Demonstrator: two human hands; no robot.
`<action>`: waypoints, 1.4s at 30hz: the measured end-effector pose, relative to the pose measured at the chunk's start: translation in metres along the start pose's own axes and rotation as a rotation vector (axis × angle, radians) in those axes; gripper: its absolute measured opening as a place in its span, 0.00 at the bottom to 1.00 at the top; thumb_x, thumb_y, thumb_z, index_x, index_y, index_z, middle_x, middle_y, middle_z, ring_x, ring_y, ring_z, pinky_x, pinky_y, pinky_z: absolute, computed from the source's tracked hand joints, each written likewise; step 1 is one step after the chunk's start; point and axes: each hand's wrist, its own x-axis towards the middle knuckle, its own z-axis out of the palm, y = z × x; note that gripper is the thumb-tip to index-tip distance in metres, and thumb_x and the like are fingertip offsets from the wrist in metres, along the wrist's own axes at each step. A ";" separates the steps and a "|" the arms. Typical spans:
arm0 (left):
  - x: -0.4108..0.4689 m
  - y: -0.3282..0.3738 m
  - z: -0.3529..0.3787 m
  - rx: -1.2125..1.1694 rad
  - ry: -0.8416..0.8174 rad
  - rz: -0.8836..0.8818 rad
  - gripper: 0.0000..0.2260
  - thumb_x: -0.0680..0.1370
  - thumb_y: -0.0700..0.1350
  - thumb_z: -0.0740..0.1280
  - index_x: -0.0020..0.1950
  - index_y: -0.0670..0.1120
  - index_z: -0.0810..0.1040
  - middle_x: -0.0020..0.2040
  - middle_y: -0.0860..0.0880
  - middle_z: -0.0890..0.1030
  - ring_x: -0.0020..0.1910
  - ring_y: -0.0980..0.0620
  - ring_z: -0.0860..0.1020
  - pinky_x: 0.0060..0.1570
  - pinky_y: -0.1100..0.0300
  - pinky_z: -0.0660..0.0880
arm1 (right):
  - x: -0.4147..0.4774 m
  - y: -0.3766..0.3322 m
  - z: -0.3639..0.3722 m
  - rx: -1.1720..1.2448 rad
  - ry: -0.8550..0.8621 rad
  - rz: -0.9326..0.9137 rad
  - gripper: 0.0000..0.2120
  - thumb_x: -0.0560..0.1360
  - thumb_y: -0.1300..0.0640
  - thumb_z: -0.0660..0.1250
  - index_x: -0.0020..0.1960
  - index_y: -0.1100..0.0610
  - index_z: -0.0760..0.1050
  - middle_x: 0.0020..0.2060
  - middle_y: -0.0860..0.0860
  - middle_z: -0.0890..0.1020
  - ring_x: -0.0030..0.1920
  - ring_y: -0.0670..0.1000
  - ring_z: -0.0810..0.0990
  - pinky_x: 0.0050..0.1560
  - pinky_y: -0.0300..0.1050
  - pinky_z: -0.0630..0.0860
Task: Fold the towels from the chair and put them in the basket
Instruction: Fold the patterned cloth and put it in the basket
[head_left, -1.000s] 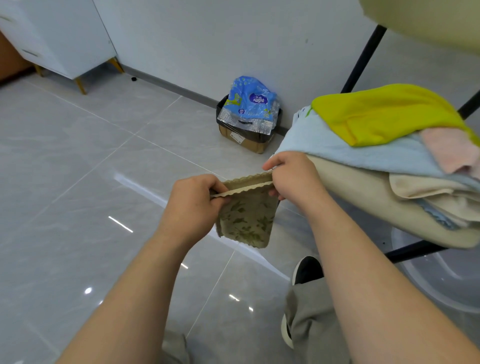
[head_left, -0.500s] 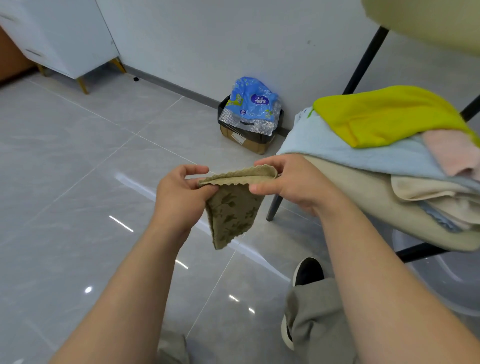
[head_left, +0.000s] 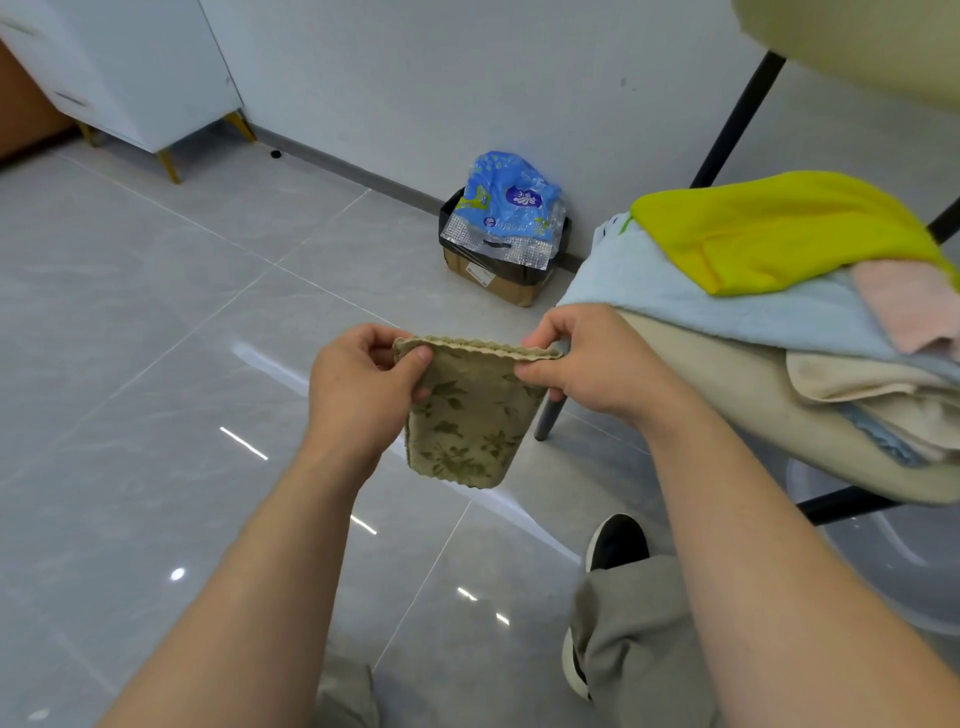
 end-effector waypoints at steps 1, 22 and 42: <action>0.000 0.001 0.000 -0.013 0.000 -0.002 0.04 0.76 0.38 0.73 0.45 0.46 0.81 0.41 0.45 0.83 0.35 0.49 0.84 0.44 0.51 0.84 | -0.001 0.000 -0.001 0.025 -0.021 -0.005 0.07 0.72 0.62 0.75 0.42 0.58 0.77 0.34 0.55 0.84 0.28 0.47 0.80 0.33 0.48 0.78; 0.001 -0.001 -0.001 -0.011 -0.107 0.024 0.08 0.79 0.36 0.68 0.54 0.47 0.80 0.38 0.48 0.85 0.37 0.49 0.85 0.51 0.48 0.82 | 0.002 0.002 -0.008 0.001 0.131 -0.011 0.07 0.69 0.52 0.79 0.38 0.53 0.83 0.28 0.48 0.81 0.28 0.46 0.78 0.38 0.49 0.81; -0.010 -0.001 0.012 0.173 -0.263 0.115 0.17 0.72 0.40 0.77 0.53 0.51 0.72 0.42 0.48 0.86 0.39 0.51 0.85 0.46 0.50 0.83 | -0.004 -0.007 0.013 -0.156 -0.135 -0.188 0.06 0.73 0.48 0.75 0.50 0.46 0.83 0.42 0.46 0.84 0.45 0.46 0.82 0.50 0.47 0.79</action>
